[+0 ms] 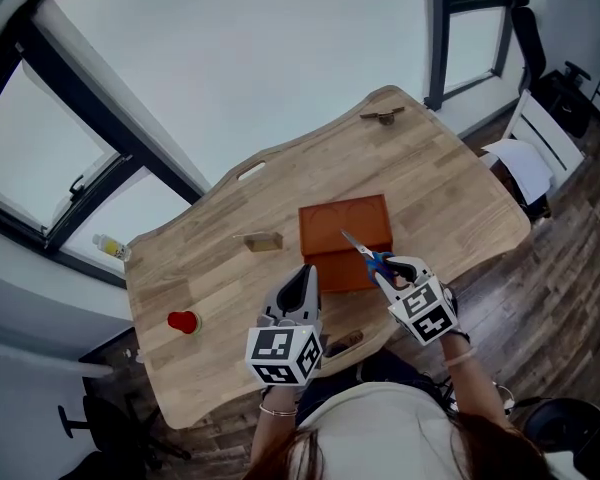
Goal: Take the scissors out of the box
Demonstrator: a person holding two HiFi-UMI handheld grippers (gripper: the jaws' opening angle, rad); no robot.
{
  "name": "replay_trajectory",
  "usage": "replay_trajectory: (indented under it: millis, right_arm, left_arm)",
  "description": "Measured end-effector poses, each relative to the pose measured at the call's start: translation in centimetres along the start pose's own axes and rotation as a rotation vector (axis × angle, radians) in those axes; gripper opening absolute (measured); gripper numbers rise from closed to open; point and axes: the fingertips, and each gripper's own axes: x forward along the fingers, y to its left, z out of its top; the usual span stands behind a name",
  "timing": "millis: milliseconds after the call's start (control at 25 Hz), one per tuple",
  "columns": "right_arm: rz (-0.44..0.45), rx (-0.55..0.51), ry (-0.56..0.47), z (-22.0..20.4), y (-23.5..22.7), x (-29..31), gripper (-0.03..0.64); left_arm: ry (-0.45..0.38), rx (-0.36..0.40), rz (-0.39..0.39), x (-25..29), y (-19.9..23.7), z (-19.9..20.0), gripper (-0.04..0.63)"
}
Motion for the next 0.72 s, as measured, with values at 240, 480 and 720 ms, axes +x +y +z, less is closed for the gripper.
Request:
replay_trajectory:
  millis: [240,480,720]
  right_arm:
    - [-0.069,0.013,-0.072,2.1,-0.8,-1.5,0.11]
    - [-0.093,0.04,-0.129,4.4,0.2,-2.8,0.11]
    - [-0.112,0.061,-0.205,6.7,1.5,-4.2,0.11]
  left_arm:
    - [-0.002,0.007,-0.045,0.2,-0.4,0.4,0.02]
    - [-0.022,0.025,-0.08,-0.3,0.3,1.8,0.02]
    - [-0.053,0.037,-0.111,-0.8,1.2,3.0,0.02]
